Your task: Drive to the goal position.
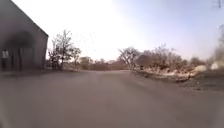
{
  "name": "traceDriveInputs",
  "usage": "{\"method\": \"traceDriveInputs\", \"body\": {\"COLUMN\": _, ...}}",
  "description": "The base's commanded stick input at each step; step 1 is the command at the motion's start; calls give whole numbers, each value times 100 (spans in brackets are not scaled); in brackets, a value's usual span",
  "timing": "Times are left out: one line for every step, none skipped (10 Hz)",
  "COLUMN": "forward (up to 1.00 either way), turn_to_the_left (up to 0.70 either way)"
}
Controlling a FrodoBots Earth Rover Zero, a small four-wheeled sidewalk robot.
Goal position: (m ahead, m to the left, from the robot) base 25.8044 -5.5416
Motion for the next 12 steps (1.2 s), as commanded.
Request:
{"method": "traceDriveInputs", "body": {"forward": 70, "turn_to_the_left": 0}}
{"method": "traceDriveInputs", "body": {"forward": 70, "turn_to_the_left": 0}}
{"method": "traceDriveInputs", "body": {"forward": 70, "turn_to_the_left": 0}}
{"method": "traceDriveInputs", "body": {"forward": 70, "turn_to_the_left": 0}}
{"method": "traceDriveInputs", "body": {"forward": 70, "turn_to_the_left": 0}}
{"method": "traceDriveInputs", "body": {"forward": 70, "turn_to_the_left": 0}}
{"method": "traceDriveInputs", "body": {"forward": 70, "turn_to_the_left": 0}}
{"method": "traceDriveInputs", "body": {"forward": 70, "turn_to_the_left": 0}}
{"method": "traceDriveInputs", "body": {"forward": 70, "turn_to_the_left": 0}}
{"method": "traceDriveInputs", "body": {"forward": 70, "turn_to_the_left": 0}}
{"method": "traceDriveInputs", "body": {"forward": 70, "turn_to_the_left": 0}}
{"method": "traceDriveInputs", "body": {"forward": 70, "turn_to_the_left": 0}}
